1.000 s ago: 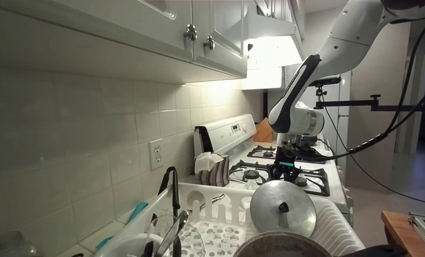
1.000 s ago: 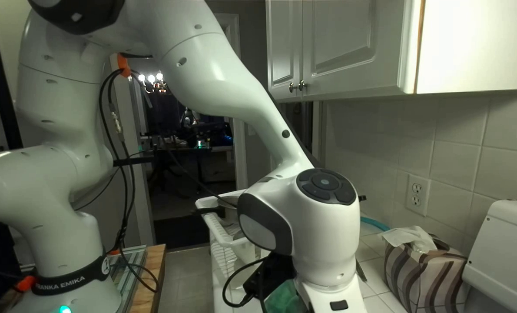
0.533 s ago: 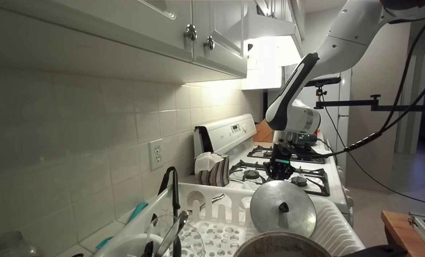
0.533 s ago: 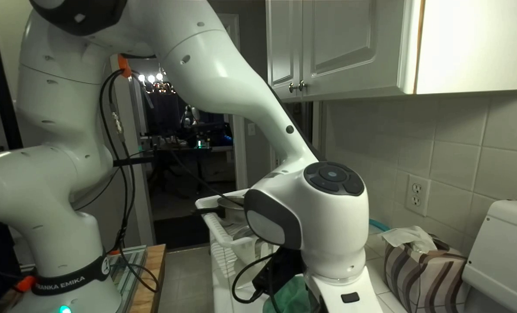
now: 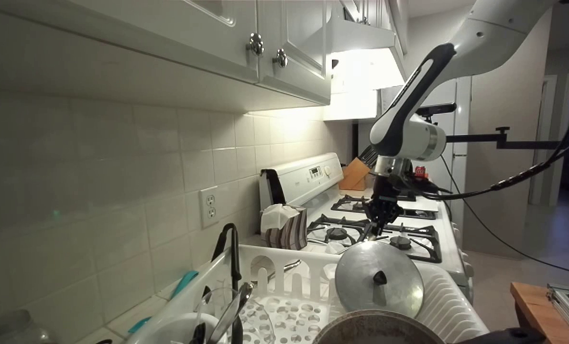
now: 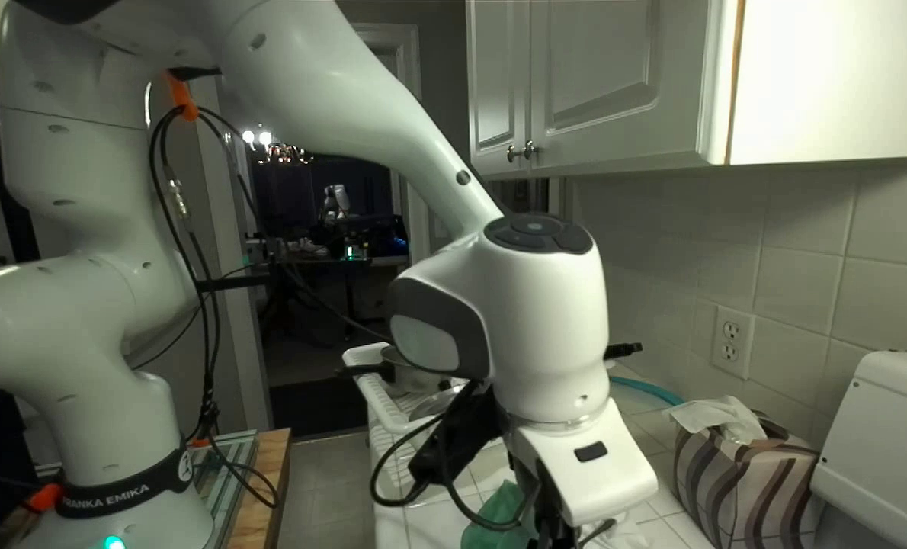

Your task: Place the silver spoon from the counter on the dishrack.

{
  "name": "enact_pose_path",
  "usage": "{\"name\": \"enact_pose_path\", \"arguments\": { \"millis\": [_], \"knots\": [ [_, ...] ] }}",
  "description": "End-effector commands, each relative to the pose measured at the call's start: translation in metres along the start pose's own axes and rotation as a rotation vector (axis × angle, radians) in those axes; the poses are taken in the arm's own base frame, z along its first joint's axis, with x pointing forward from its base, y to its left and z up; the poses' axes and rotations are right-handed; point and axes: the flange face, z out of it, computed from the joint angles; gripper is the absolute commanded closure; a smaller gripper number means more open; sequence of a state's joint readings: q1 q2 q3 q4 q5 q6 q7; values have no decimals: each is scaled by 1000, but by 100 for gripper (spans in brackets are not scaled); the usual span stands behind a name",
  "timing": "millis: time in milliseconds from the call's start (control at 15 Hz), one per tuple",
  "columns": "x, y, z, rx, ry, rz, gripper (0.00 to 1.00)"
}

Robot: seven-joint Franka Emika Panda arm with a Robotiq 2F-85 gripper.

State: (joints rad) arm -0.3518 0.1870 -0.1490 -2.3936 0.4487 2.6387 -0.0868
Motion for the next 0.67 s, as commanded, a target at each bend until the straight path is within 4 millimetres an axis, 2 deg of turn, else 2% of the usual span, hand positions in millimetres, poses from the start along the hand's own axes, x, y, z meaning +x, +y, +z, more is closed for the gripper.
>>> {"name": "enact_pose_path", "arguments": {
  "millis": [0,133,333,600],
  "knots": [
    [-48,21,-46,-27,-13,-125,98],
    [-61,32,-67,-53,-7,-162,99],
    [-71,43,-95,-108,47,-190,99],
    [-74,41,-130,-184,127,-213,99]
  ]
}}
